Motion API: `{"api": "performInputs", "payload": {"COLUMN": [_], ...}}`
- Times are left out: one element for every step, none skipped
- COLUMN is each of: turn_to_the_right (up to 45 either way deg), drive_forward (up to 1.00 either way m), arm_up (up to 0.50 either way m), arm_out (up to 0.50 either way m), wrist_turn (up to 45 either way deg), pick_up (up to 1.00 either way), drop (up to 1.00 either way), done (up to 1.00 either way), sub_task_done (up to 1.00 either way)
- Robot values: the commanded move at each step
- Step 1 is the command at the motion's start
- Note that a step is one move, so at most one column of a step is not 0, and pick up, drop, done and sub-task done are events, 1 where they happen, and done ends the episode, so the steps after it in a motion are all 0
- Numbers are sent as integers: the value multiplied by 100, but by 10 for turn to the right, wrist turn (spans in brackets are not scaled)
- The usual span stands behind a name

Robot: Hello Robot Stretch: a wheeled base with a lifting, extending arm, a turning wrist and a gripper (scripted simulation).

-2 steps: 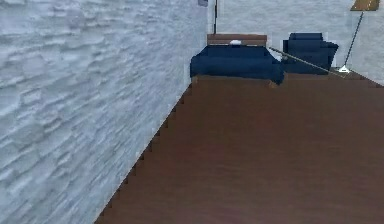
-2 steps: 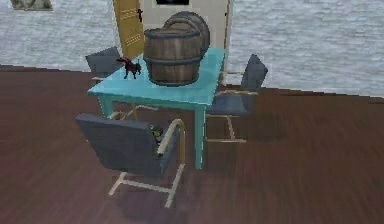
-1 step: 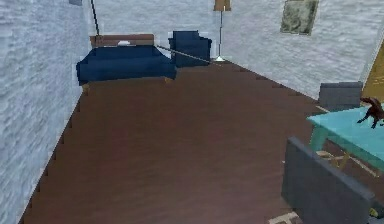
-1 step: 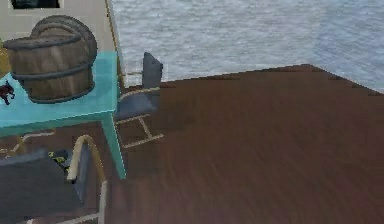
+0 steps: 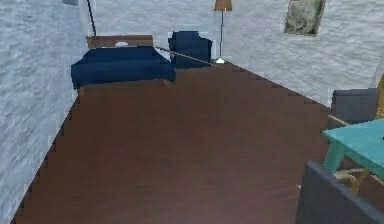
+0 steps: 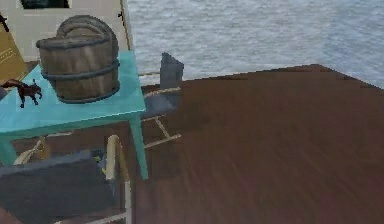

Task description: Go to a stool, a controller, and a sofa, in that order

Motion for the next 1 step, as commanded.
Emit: {"api": "performInputs", "payload": {"turn_to_the_right": [-60], "drive_forward": [0], "arm_up": [0], "arm_out": [0], "wrist_turn": [0], "pick_up": [0], "drop": [0], "done": [0], "sub_task_done": [0]}}
